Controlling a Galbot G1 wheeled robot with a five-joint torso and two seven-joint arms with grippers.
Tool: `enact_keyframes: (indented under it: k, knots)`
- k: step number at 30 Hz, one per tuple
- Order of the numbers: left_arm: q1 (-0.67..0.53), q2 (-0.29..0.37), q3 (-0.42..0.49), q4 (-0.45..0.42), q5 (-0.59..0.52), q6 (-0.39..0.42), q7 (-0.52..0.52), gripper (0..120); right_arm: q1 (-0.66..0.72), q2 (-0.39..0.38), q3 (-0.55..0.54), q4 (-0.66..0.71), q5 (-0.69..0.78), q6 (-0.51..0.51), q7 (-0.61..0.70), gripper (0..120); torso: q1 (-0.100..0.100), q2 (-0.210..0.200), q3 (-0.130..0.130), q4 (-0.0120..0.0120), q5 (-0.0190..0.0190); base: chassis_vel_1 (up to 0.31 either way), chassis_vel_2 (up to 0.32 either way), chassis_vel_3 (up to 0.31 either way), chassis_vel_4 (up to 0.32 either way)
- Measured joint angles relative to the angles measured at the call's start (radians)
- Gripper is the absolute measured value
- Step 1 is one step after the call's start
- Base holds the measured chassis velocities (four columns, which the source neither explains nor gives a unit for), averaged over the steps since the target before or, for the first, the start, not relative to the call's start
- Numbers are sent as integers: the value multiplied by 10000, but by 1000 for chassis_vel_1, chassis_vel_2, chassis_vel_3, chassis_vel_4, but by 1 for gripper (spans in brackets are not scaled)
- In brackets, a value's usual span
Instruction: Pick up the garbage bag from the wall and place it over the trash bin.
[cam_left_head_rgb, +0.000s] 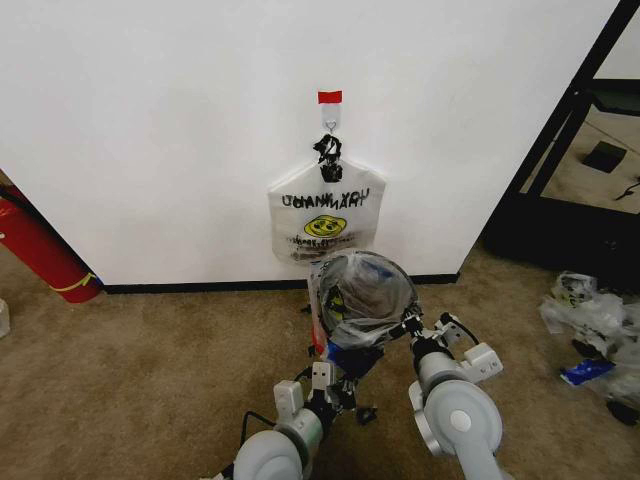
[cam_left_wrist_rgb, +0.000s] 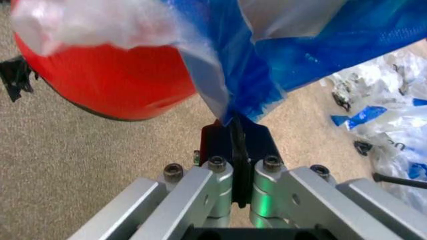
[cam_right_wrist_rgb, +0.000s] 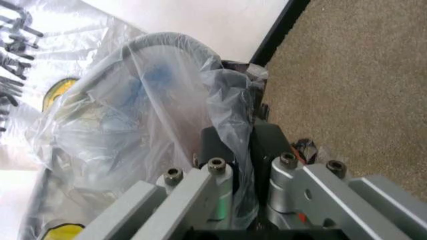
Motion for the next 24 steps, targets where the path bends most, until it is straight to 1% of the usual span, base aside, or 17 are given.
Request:
enact_keyframes:
  k: [2,9,12,14,17,18,19,20,23,24]
  knots:
    - [-1,-225,78,214,116,-18,11,0,40,-4,6,-5,0,3,0,2,0,0,0,0,1,0,0,0,0]
    - [43,-655,360,574,395,-38,49,0,49,49,-31,-24,-65,20,-18,2,0,0,0,0,-2,0,0,0,0]
    - [62,-674,397,553,424,-9,60,0,27,75,-69,-64,-117,34,-31,2,0,0,0,0,-1,0,0,0,0]
    - [105,-593,419,387,426,78,60,0,17,94,-90,-122,-169,54,-53,2,0,0,0,0,-1,0,0,0,0]
    - [265,-328,350,76,533,261,63,11,48,103,-72,-172,-181,91,-68,2,0,0,0,0,-1,0,0,0,0]
    - [265,-328,350,76,533,261,63,11,48,103,-72,-172,-181,91,-68,2,0,0,0,0,-1,0,0,0,0]
    - [332,-210,324,-37,667,321,57,15,79,96,-54,-195,-184,98,-80,2,0,0,0,0,-2,0,0,0,0]
    - [450,-24,287,-200,930,444,32,21,134,78,-17,-247,-184,114,-91,2,0,0,0,0,-2,0,0,0,0]
    - [874,581,118,-697,1618,701,47,32,278,12,141,-398,-178,144,-118,2,0,0,0,1,-2,0,0,0,0]
    - [974,694,72,-805,1738,712,52,36,302,-3,174,-425,-176,152,-137,2,0,0,0,1,-1,0,0,0,0]
